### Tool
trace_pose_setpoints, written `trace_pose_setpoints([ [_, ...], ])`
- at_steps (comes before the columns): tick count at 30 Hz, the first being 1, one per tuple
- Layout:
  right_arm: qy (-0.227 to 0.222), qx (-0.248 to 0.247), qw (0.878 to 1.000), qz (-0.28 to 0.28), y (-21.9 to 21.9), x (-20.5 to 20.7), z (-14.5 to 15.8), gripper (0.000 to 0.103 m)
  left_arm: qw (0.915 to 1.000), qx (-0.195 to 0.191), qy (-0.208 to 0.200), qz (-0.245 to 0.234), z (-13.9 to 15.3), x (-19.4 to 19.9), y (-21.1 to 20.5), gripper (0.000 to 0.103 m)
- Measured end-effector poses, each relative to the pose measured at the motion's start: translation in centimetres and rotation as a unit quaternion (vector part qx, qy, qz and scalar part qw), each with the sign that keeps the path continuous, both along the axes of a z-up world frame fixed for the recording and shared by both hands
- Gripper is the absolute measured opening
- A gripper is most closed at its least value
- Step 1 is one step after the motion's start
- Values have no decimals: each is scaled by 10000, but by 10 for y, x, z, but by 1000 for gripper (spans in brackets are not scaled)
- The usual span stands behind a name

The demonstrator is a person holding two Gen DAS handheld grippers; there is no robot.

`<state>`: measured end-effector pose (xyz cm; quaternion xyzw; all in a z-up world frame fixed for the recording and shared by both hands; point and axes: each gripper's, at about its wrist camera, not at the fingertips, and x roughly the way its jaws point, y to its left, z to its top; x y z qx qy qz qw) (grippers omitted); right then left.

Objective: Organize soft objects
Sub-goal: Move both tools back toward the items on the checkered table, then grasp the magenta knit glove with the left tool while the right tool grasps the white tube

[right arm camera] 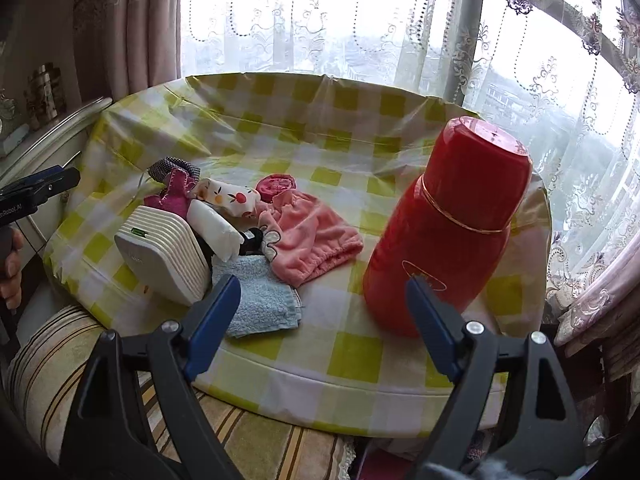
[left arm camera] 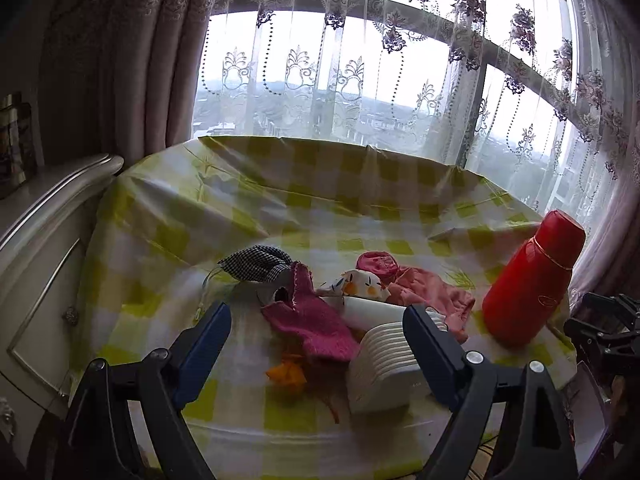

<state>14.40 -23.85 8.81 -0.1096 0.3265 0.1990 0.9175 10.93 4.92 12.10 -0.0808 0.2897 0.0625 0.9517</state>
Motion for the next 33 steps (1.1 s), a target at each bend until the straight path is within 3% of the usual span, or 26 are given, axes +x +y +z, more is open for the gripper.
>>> trace_pose_setpoints([
  [5, 195, -15, 9990, 414, 21, 24, -9, 87, 9993, -353, 113, -87, -13, 10, 16, 86],
  [10, 366, -109, 9957, 843, 38, 50, -16, 87, 9979, -564, 282, -154, -26, 26, 27, 73],
  [17, 844, -36, 9859, 1445, 68, 89, -27, 85, 9951, -791, 560, -199, -51, 52, 40, 64],
  [24, 1473, -10, 9690, 1982, 110, 126, -41, 85, 9912, -941, 906, -223, -75, 78, 47, 62],
  [33, 2462, -185, 9352, 2537, 160, 167, -62, 80, 9835, -1313, 1215, -259, -101, 101, 58, 62],
])
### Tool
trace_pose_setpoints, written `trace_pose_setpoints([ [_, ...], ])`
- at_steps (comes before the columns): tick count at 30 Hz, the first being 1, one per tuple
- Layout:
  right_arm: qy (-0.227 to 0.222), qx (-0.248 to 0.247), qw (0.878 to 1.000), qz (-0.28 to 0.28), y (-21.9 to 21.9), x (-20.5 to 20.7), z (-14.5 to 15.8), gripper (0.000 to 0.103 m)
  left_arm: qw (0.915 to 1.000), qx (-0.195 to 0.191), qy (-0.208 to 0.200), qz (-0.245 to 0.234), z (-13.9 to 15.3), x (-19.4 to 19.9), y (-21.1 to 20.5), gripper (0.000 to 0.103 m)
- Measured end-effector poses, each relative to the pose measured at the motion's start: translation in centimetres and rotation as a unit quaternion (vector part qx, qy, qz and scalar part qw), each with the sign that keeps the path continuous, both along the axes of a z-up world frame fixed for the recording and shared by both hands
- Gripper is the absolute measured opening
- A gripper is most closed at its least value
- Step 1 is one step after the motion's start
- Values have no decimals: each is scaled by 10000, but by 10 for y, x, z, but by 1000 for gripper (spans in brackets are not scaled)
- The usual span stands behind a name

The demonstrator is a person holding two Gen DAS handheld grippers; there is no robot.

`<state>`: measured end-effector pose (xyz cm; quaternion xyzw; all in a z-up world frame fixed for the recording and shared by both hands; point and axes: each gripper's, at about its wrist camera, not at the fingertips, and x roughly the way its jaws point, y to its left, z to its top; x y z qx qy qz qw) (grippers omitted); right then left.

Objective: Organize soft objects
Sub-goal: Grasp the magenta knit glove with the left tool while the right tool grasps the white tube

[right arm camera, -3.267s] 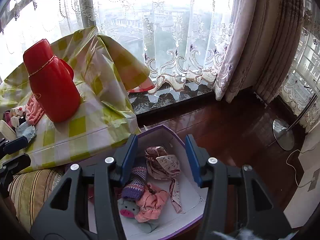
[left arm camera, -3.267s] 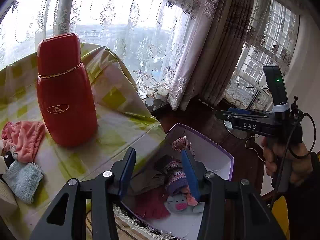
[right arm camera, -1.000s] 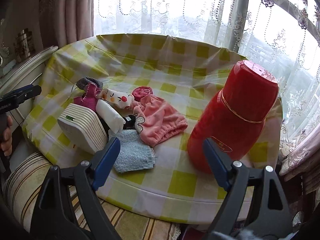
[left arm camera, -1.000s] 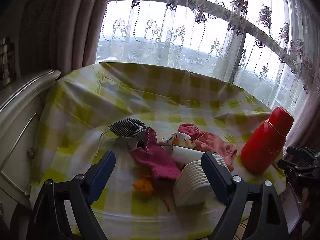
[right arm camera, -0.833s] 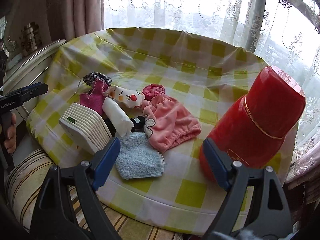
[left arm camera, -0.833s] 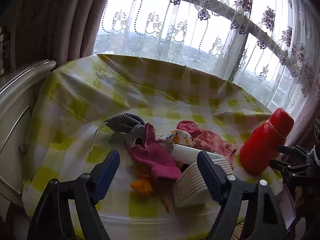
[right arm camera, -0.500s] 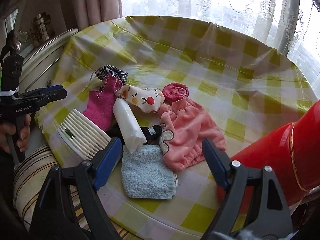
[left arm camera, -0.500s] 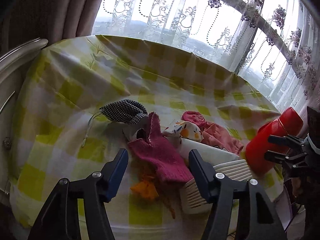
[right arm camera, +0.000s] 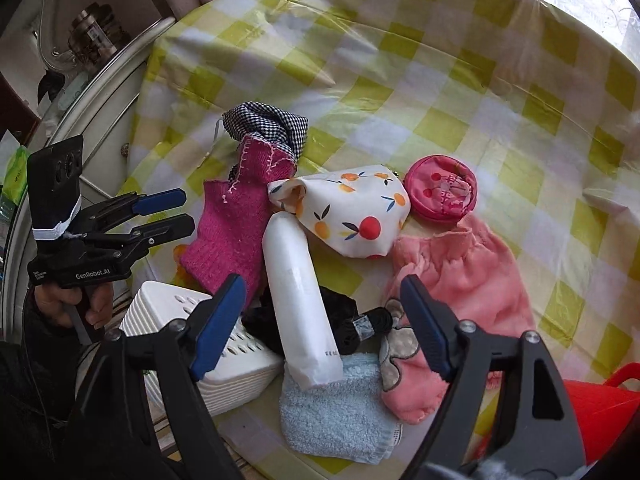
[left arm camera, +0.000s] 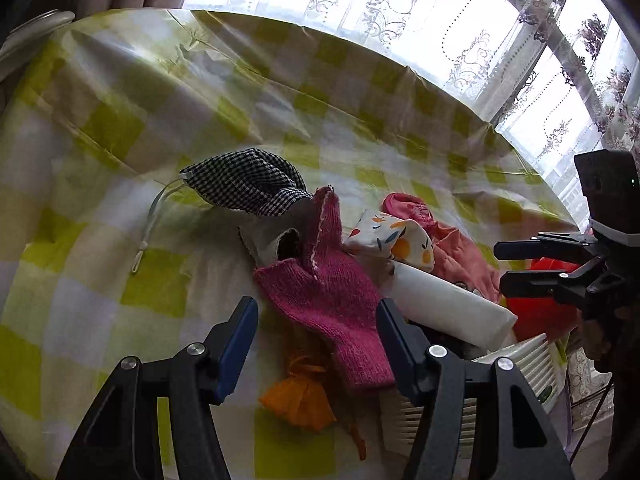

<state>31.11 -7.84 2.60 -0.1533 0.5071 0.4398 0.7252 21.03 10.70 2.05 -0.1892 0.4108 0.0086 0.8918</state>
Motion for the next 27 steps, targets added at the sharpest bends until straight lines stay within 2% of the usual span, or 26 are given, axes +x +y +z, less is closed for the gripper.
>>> trace_pose_setpoints([
  [3, 161, -211, 9996, 110, 13, 7, -12, 74, 9997, -212, 74, -43, -8, 8, 3, 62],
  [7, 371, -452, 9978, 296, 29, 10, -25, 61, 9991, -360, 203, -60, -18, 17, 5, 56],
  [12, 522, -707, 9946, 551, 46, 8, -36, 58, 9985, -431, 317, -143, -26, 26, 4, 56],
  [14, 598, -777, 9932, 628, 51, 9, -41, 58, 9983, -425, 350, -181, -28, 29, 2, 53],
  [17, 706, -843, 9913, 728, 56, 7, -49, 51, 9978, -429, 435, -240, -31, 33, 0, 41],
  [19, 689, -817, 9913, 763, 57, 5, -48, 40, 9979, -362, 470, -252, -32, 35, -1, 30],
  [20, 618, -827, 9917, 761, 57, 4, -47, 39, 9980, -345, 462, -257, -32, 36, -1, 28],
  [22, 556, -813, 9924, 736, 56, 3, -45, 36, 9983, -314, 409, -253, -30, 36, -2, 12],
  [27, 286, -727, 9959, 455, 42, 6, -33, 35, 9992, -214, 249, -229, -20, 31, -1, 10],
])
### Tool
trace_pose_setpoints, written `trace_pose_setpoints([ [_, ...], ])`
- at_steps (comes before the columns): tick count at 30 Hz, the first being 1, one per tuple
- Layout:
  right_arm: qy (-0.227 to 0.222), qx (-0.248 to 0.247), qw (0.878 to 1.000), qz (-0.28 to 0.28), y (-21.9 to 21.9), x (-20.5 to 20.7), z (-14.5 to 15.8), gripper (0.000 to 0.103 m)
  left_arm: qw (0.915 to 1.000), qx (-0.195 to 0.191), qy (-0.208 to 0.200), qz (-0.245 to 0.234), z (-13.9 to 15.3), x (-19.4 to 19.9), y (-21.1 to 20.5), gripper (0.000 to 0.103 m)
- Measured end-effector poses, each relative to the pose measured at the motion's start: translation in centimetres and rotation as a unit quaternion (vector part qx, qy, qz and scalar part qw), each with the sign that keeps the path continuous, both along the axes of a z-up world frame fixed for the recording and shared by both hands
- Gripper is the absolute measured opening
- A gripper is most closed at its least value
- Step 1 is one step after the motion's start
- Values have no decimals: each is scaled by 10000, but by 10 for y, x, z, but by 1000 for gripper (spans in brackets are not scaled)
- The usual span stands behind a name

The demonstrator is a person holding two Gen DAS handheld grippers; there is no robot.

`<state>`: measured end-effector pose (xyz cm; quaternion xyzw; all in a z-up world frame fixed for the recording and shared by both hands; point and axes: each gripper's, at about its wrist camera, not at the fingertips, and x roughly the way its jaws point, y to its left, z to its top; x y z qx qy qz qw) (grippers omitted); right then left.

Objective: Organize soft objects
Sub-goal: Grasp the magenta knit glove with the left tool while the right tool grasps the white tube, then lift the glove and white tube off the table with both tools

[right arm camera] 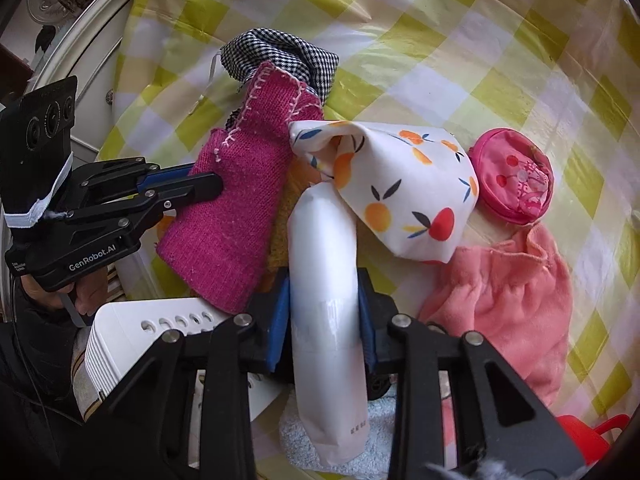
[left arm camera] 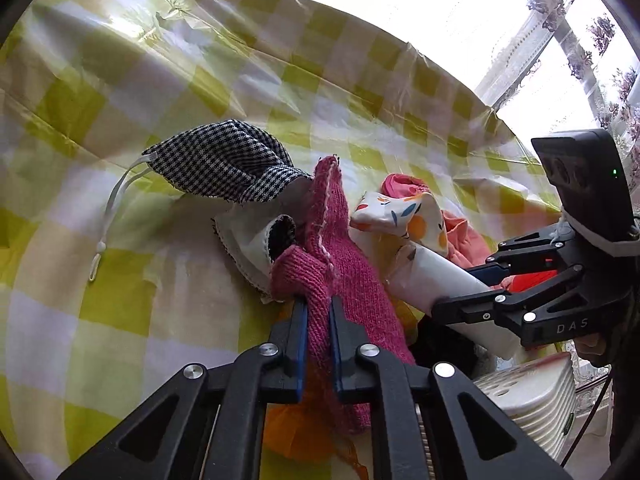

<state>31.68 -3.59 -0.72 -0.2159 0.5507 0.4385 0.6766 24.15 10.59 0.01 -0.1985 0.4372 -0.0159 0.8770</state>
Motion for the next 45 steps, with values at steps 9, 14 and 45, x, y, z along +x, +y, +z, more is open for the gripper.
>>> trace_pose_setpoints([
  [9, -478, 373, 9962, -624, -44, -7, 28, 35, 9986, 268, -384, 257, 25, -18, 0, 10],
  [14, -775, 595, 9902, -994, -69, -22, 42, 35, 9968, 357, -607, 375, 36, -32, -1, 9],
  [45, -2140, 764, 9255, -3030, -205, -183, 54, 35, 9900, 761, -1191, -22, 104, -162, -78, 9],
])
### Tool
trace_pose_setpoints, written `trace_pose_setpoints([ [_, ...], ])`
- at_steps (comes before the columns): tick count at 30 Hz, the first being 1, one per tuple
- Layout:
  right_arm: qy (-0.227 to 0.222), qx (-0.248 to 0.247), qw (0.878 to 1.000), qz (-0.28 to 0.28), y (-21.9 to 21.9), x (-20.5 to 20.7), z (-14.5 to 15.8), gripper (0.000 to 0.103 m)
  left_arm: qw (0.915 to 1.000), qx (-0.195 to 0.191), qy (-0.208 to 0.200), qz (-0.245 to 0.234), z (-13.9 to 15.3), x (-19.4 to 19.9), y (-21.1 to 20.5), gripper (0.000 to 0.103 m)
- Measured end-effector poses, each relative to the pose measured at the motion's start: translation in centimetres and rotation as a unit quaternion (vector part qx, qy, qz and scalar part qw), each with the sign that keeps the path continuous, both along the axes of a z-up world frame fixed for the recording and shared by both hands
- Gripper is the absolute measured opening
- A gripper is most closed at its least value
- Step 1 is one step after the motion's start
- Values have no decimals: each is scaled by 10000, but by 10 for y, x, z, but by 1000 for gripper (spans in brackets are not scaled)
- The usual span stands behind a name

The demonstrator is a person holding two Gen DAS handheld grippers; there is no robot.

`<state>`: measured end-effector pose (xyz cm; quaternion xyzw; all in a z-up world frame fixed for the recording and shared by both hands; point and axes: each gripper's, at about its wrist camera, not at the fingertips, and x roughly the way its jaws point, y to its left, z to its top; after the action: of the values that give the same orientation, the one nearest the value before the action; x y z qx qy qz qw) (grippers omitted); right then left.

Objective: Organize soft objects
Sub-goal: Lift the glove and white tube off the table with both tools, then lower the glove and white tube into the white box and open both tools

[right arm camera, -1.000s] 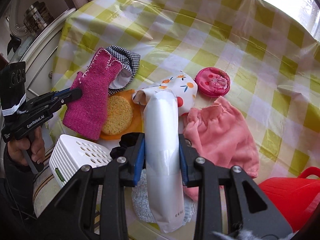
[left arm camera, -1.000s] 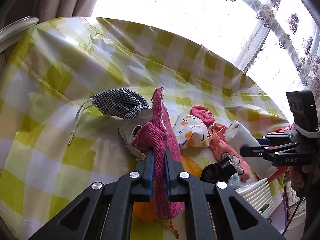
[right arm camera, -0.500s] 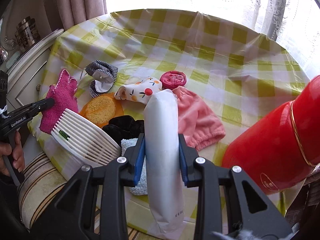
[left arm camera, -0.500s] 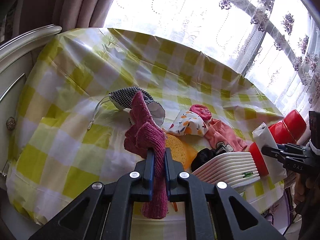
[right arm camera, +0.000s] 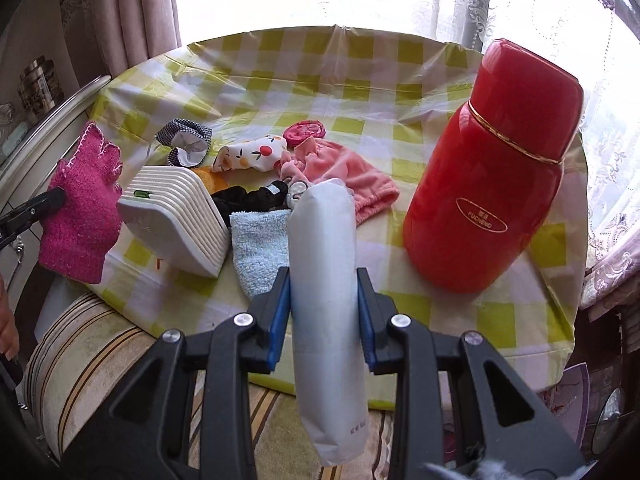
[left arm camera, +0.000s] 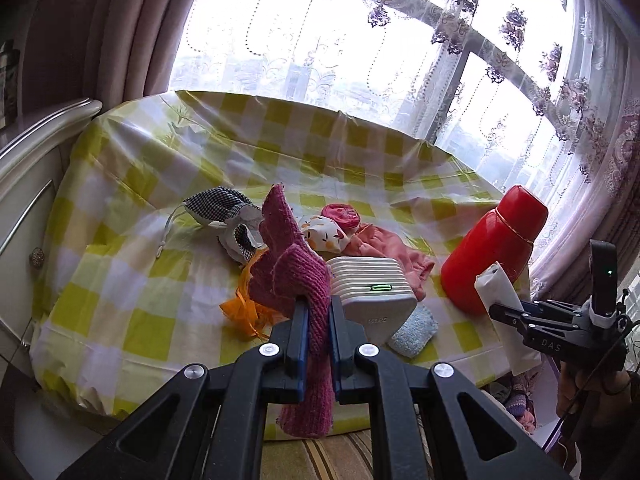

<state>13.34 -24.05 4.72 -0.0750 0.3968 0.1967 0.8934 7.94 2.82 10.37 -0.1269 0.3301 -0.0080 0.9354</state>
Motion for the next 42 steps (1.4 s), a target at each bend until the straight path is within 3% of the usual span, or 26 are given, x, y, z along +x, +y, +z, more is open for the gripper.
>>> trace_pose_setpoints([
  [9, -67, 112, 9980, -620, -72, -33, 7, 35, 9974, 2, -270, -671, 28, -22, -56, 9],
  [16, -155, 62, 9894, -1445, -155, -57, 15, 35, 9881, -227, -332, -1483, 38, -24, -116, 9],
  [21, -116, 22, 9820, -1887, -199, -78, 11, 35, 9743, -389, -203, -2211, 31, -19, -176, 9],
  [29, -10, 36, 9730, -2307, -245, -105, -1, 35, 9439, -856, 210, -3184, 15, -20, -264, 9],
  [39, -3, 193, 9662, -2569, -278, -123, -9, 35, 9069, -1519, 1270, -3719, -34, -22, -344, 10],
  [41, 11, 224, 9657, -2587, -282, -125, -11, 35, 9047, -1435, 1531, -3707, -46, -22, -353, 15],
  [42, 21, 241, 9657, -2586, -283, -125, -12, 35, 9054, -1281, 1684, -3681, -53, -22, -357, 23],
])
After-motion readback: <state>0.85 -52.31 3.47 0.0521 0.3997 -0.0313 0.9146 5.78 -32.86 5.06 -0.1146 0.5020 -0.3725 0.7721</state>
